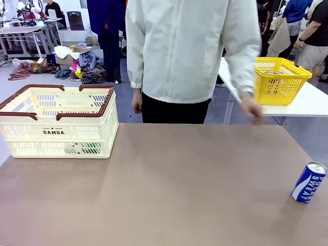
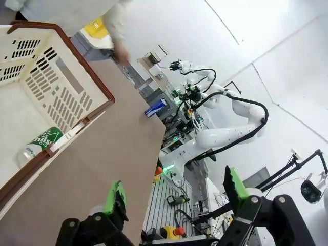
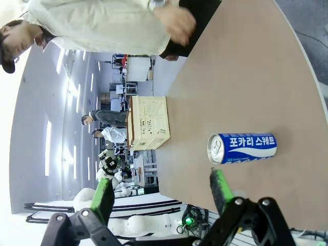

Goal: Place the drinks into the Shopping basket.
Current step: Pick up one drink and place it into the Shopping basket.

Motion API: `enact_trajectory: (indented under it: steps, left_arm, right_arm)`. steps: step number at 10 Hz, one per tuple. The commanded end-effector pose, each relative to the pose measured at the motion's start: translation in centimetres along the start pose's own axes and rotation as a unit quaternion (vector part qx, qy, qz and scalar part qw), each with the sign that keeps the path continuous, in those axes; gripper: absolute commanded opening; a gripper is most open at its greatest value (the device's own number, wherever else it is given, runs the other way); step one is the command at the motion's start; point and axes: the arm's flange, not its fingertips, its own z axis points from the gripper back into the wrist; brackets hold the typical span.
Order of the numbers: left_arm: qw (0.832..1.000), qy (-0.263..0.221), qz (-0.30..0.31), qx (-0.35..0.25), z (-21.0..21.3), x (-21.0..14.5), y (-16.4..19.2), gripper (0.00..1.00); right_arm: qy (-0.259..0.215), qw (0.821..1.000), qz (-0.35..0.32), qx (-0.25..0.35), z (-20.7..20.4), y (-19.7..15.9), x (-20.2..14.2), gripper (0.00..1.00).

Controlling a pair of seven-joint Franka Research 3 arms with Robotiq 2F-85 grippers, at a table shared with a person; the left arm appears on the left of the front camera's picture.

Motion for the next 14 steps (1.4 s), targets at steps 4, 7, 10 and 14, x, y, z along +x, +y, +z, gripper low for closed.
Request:
enact_trajectory:
  steps: [4,7,10,14]
  left_arm:
    - [1.0,0.007,0.002,-0.003,0.0,-0.2,-0.4,1.0]
    - [1.0,0.007,0.002,-0.003,0.0,-0.2,-0.4,1.0]
    - [1.0,0.007,0.002,-0.003,0.0,-0.2,-0.4,1.0]
    - [1.0,0.007,0.002,-0.003,0.0,-0.2,-0.4,1.0]
  right_arm:
    - [0.004,1.0,0.009,0.0,0.3,0.2,-0.2,1.0]
    - [0.004,1.0,0.009,0.0,0.3,0.2,-0.2,1.0]
    - [0.082,0.985,0.092,-0.124,-1.9,4.5,-0.6,1.0]
    - [0.239,0.861,0.279,-0.352,-11.1,10.5,-3.4,1.0]
